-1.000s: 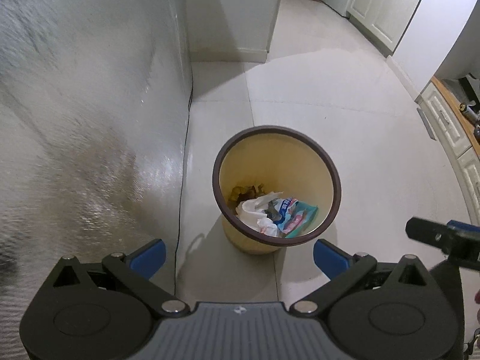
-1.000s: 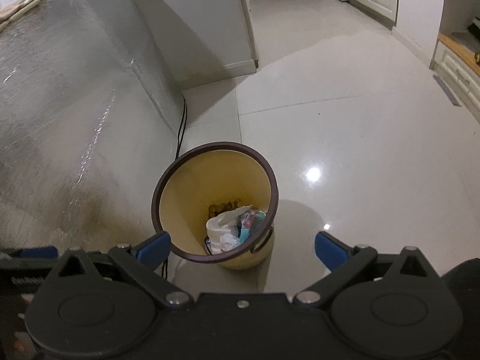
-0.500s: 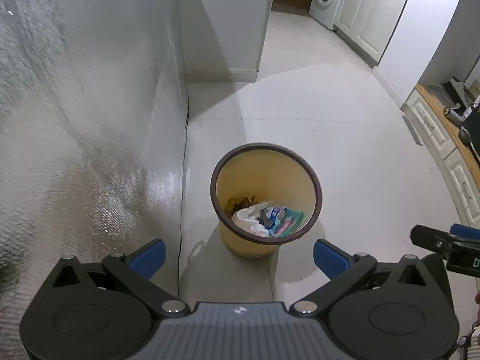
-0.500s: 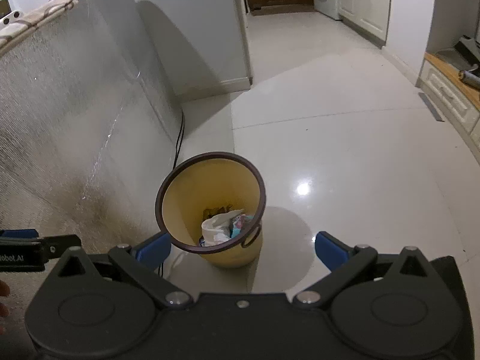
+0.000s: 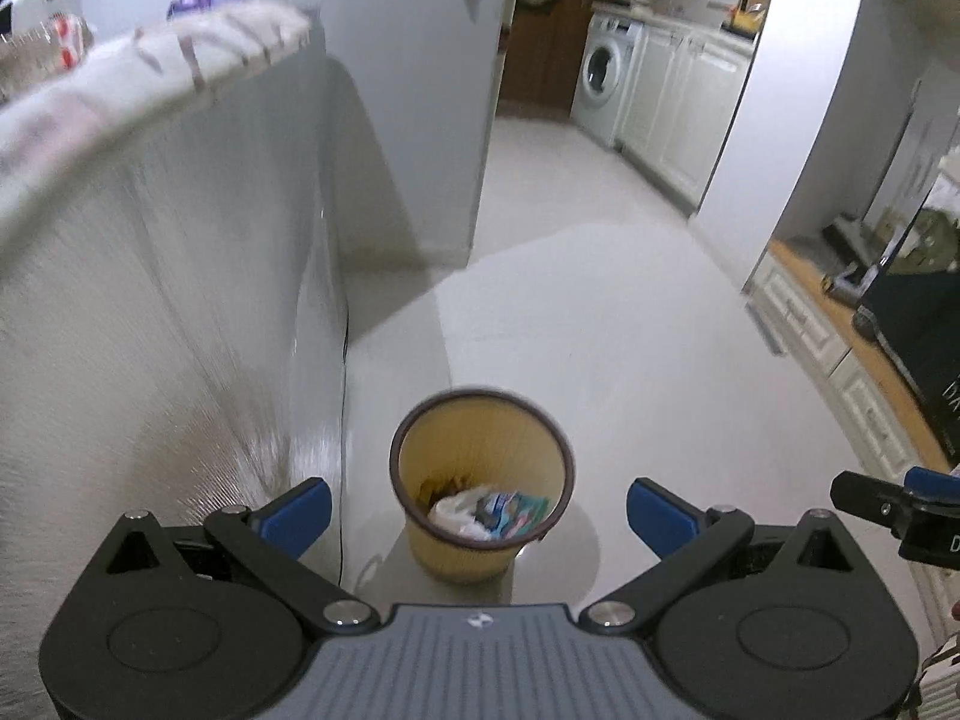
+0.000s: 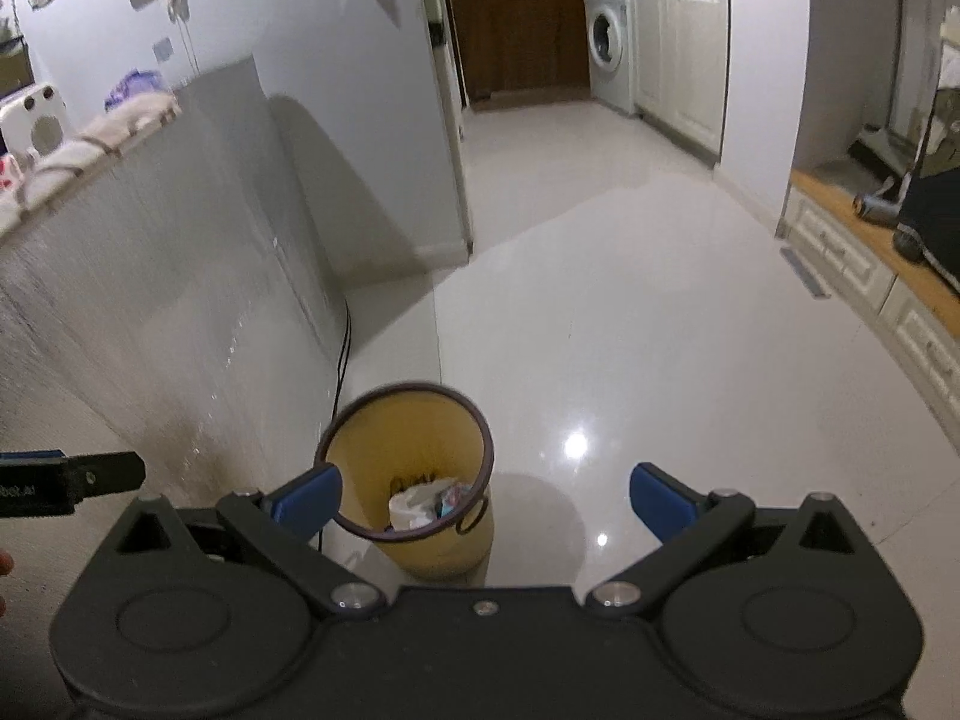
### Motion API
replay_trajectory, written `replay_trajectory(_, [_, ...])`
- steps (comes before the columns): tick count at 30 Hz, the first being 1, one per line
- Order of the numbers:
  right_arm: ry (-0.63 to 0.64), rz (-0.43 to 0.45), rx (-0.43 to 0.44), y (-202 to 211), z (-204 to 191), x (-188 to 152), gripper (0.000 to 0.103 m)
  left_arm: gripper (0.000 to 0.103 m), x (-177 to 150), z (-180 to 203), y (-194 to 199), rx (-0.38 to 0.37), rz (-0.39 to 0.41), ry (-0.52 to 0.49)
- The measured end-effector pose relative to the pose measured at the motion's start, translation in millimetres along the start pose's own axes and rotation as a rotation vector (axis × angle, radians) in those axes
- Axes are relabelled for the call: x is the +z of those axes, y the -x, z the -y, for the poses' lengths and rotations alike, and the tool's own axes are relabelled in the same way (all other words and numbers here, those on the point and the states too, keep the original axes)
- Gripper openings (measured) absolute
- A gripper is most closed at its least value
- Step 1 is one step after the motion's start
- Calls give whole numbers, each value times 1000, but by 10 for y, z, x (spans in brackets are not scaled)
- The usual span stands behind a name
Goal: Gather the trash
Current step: 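Raise both open tools from the wastebasket back toward the bed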
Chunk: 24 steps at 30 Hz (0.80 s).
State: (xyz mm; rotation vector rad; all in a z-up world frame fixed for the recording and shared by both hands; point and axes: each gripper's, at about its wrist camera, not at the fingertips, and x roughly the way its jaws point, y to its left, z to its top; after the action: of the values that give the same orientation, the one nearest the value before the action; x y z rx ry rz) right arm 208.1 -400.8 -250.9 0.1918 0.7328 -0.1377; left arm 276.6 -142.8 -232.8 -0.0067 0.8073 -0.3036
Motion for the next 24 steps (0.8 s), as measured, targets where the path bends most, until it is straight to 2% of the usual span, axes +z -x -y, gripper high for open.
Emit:
replay_trajectory(10, [12, 127, 6, 833, -188, 256, 103, 103, 212, -21, 981, -17, 157, -15])
replay_trajectory(18, [78, 230, 57, 1344, -610, 473, 103, 103, 360, -269, 1696, 38, 274, -12])
replay_trajectory(24, [123, 299, 118, 1641, -999, 643, 103, 103, 485, -589, 2144, 101, 345, -12])
